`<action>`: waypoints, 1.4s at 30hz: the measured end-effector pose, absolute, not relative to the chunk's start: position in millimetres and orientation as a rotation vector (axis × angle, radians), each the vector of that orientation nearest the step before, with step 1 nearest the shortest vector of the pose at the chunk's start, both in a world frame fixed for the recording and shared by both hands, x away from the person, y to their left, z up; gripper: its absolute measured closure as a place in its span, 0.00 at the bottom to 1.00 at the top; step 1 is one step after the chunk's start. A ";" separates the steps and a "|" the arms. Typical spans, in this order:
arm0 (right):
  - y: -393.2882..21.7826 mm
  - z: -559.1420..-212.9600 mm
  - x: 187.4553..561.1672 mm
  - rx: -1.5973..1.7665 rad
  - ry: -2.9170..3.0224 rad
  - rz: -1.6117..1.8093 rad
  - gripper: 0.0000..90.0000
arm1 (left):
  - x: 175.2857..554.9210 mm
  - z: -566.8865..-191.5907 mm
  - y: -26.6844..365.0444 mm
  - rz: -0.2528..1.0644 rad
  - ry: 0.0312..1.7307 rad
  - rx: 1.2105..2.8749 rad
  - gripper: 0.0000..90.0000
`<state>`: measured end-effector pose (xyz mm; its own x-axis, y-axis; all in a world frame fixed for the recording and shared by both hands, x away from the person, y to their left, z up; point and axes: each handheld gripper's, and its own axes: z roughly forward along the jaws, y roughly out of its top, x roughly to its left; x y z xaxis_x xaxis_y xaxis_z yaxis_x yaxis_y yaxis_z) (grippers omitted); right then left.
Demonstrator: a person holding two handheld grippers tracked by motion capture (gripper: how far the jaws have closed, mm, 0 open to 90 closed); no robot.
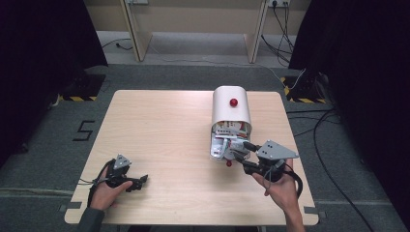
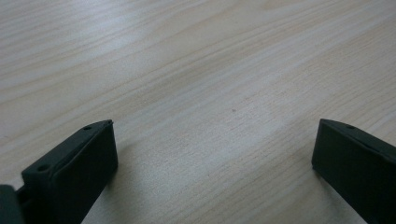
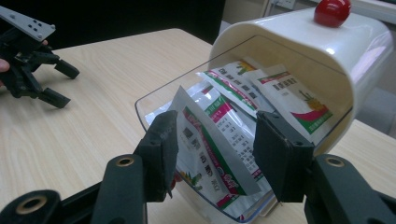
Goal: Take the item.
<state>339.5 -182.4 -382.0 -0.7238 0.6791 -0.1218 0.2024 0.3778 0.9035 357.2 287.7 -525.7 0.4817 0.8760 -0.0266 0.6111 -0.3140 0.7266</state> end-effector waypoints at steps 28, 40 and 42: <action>-178.8 -388.0 352.8 0.676 2.290 1.317 0.79 | 357.1 -525.7 287.7 0.495 1.225 2.043 0.00; -180.7 -387.9 359.1 0.657 2.322 1.318 0.77 | 357.2 -525.7 287.7 0.495 1.224 2.043 0.00; -182.4 -387.3 358.7 0.643 2.329 1.312 0.80 | 357.2 -525.7 287.7 0.495 1.224 2.043 0.00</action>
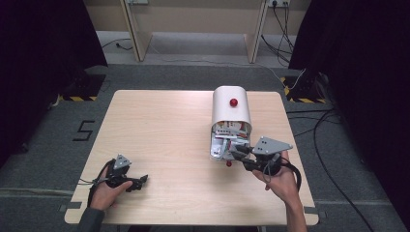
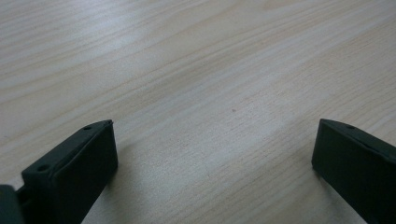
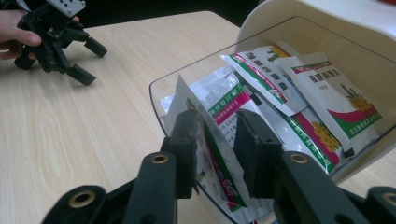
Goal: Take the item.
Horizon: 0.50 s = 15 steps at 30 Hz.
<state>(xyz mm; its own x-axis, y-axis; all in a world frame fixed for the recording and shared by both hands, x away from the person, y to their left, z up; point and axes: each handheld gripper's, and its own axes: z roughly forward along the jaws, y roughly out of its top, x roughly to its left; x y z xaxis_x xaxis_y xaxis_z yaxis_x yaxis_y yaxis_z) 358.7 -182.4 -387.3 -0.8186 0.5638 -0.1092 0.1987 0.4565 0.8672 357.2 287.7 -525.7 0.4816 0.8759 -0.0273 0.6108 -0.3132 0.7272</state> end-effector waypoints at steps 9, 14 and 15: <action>-183.9 -387.8 359.5 0.611 2.353 1.285 0.82 | 357.1 -525.7 287.7 0.495 1.225 2.043 0.00; -184.8 -386.5 356.8 0.572 2.369 1.223 0.88 | 357.0 -525.6 287.7 0.495 1.225 2.044 0.00; -184.9 -386.7 357.0 0.574 2.369 1.225 0.88 | 357.0 -525.6 287.7 0.495 1.225 2.044 0.00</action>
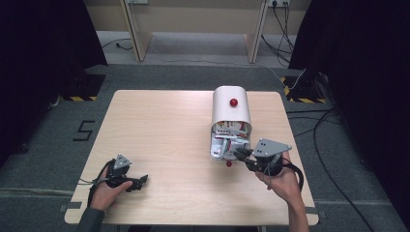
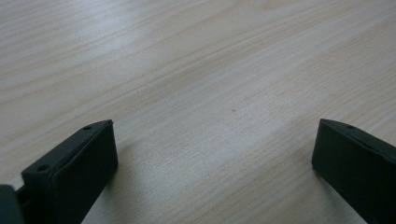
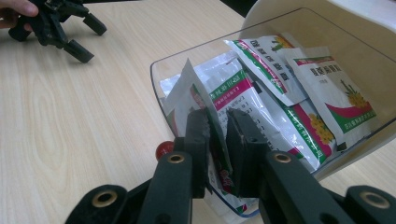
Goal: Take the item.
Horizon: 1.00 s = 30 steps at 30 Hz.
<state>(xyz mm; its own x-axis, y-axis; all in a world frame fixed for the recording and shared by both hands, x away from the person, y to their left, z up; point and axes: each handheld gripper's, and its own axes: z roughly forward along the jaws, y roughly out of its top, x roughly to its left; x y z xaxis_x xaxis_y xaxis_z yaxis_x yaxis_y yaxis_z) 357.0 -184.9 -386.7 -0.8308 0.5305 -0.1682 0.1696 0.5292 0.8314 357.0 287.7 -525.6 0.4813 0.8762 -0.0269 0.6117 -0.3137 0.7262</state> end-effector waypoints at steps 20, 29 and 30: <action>-182.9 -382.8 352.1 0.468 2.335 1.229 0.98 | 357.1 -525.6 287.8 0.495 1.225 2.044 0.00; -190.9 -368.5 342.7 0.463 2.237 1.318 1.00 | 357.1 -525.7 287.8 0.495 1.224 2.044 0.00; -191.8 -367.6 342.2 0.464 2.232 1.329 1.00 | 357.1 -525.7 287.8 0.495 1.224 2.044 0.00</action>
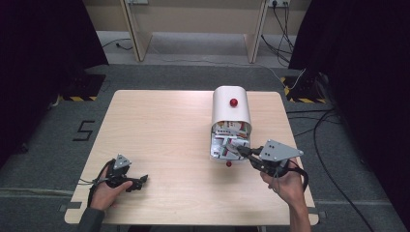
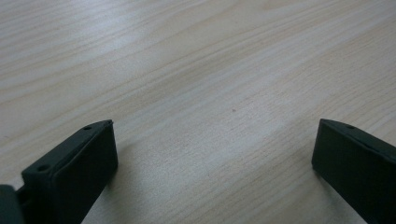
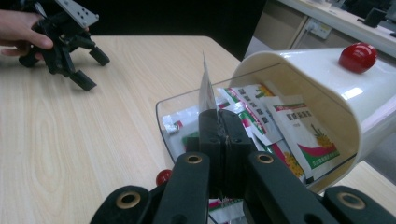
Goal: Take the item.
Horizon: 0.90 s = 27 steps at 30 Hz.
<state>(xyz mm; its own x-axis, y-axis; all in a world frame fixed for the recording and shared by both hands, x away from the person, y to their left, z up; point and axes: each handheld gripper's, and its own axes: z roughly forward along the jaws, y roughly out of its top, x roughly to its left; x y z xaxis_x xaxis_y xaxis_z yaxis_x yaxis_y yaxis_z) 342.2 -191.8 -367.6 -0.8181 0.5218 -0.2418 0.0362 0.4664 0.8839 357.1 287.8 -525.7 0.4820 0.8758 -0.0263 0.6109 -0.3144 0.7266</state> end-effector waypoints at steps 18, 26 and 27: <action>-196.2 -356.2 331.2 0.459 2.178 1.353 1.00 | 357.1 -525.7 287.8 0.495 1.224 2.044 0.00; -202.9 -352.3 328.4 0.485 2.141 1.384 1.00 | 357.1 -525.7 287.8 0.495 1.224 2.044 0.00; -204.2 -351.7 327.9 0.488 2.139 1.388 1.00 | 357.1 -525.7 287.8 0.495 1.224 2.044 0.00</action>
